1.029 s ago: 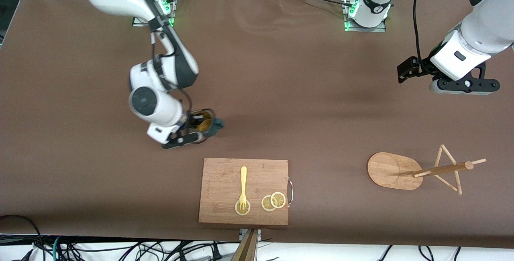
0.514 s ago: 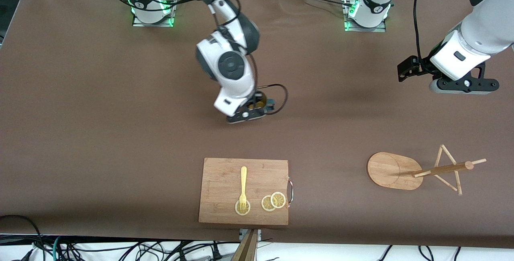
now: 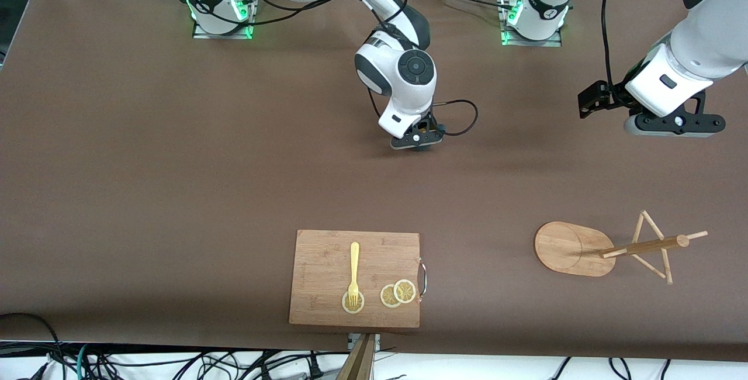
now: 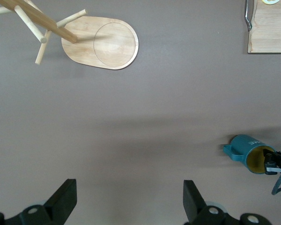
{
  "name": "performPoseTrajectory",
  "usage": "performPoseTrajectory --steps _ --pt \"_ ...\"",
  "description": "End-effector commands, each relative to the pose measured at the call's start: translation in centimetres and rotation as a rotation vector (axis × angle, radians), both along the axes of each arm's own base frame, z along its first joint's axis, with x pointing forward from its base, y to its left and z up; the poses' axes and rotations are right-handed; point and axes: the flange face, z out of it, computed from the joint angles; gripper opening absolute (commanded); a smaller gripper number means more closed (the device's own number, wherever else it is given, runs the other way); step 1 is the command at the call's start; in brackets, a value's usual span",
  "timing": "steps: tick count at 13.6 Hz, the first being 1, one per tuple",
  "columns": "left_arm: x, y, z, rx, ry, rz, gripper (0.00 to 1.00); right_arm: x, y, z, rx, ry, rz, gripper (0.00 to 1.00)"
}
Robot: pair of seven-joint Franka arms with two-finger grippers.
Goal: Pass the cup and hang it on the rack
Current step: 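Carry the mug with the right gripper toward the table's middle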
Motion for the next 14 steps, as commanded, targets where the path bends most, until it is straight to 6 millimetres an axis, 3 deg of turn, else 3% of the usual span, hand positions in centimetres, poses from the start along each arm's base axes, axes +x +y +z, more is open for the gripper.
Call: performPoseTrajectory --steps 1,3,6,8,11,13,14 --pt "-0.1 0.0 0.6 -0.019 0.008 -0.011 1.0 -0.5 1.4 0.3 0.024 -0.039 -0.035 0.0" --pt "-0.1 0.0 0.6 -0.019 0.011 -0.011 1.0 -1.1 2.1 -1.3 0.029 -0.051 -0.042 0.0" --pt "-0.2 0.0 0.5 -0.018 0.014 -0.011 1.0 -1.5 2.4 -1.4 0.032 -0.055 -0.04 0.0" --pt "-0.2 0.0 0.5 -0.018 0.014 -0.011 1.0 -1.5 2.4 -1.4 0.03 -0.053 -0.04 0.19" --pt "-0.2 0.0 0.5 -0.02 0.016 -0.011 1.0 -0.7 1.7 0.1 0.027 -0.051 -0.044 0.33" --pt "-0.4 -0.5 0.1 -0.022 0.046 -0.06 1.0 -0.4 1.3 2.6 0.025 -0.043 -0.047 0.49" --pt "-0.6 -1.2 -0.5 -0.027 0.071 -0.126 1.0 0.2 0.6 4.5 0.033 -0.039 -0.06 0.91"
